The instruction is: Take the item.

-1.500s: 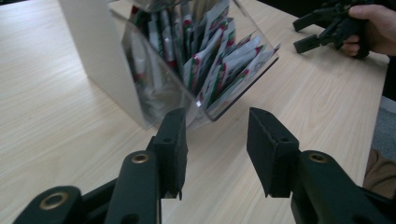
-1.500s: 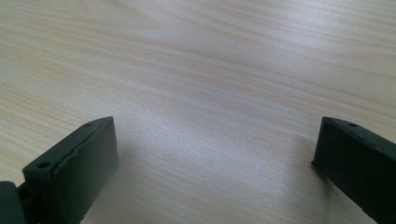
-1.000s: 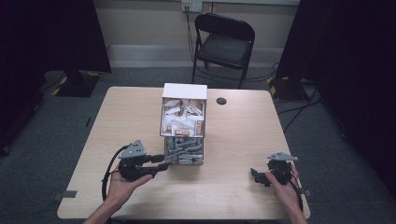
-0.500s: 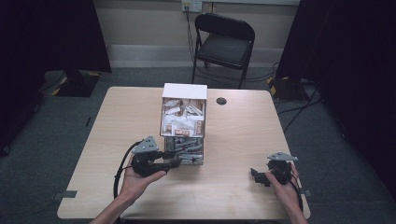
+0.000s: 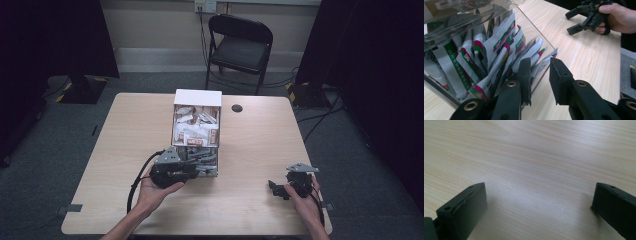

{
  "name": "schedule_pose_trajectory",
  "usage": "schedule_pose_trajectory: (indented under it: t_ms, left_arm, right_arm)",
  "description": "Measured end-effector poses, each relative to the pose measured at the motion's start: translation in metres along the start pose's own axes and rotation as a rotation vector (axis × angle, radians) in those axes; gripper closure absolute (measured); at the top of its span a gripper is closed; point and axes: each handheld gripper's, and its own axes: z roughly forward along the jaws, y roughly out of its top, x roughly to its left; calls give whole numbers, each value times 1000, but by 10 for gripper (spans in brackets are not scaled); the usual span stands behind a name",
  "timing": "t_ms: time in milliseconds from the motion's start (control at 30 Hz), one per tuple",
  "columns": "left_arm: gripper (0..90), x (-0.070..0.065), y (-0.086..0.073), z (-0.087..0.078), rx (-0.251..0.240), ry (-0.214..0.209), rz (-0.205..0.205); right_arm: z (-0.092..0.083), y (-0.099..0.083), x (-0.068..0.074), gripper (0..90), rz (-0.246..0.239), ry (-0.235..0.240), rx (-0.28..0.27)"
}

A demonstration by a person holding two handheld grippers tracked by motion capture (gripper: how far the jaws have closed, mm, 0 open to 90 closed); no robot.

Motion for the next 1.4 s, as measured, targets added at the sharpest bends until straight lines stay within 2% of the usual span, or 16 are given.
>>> schedule_pose_trajectory:
  t_ms: [133,300,467,533,633,867,967,1033,1100,1200,1400]
  left_arm:
    - [719,1,-1,4,19,-1,7]
    - [774,2,-3,6,15,-1,10]
    - [731,0,-4,12,41,8,32]
    - [743,0,-4,13,29,9,21]
    - [771,1,-6,14,30,7,28]
    - [763,2,-9,15,21,9,31]
    - [788,2,-10,15,5,6,24]
    - [855,2,-10,16,5,18,25]
    - [873,3,-11,17,4,18,22]
    - [880,2,-10,17,3,19,22]
    - [884,3,-11,16,-4,14,-9]
  right_arm:
    - [0,0,0,0,0,0,0]
    - [0,0,0,0,0,0,0]
    - [0,0,0,0,0,0,0]
    - [0,0,0,0,0,0,0]
    - [0,0,0,0,0,0,0]
    - [0,0,0,0,0,0,0]
    - [0,0,0,0,0,0,0]
    - [0,0,0,0,0,0,0]
    - [0,0,0,0,0,0,0]
    - [0,0,0,0,0,0,0]
    - [0,0,0,0,0,0,0]
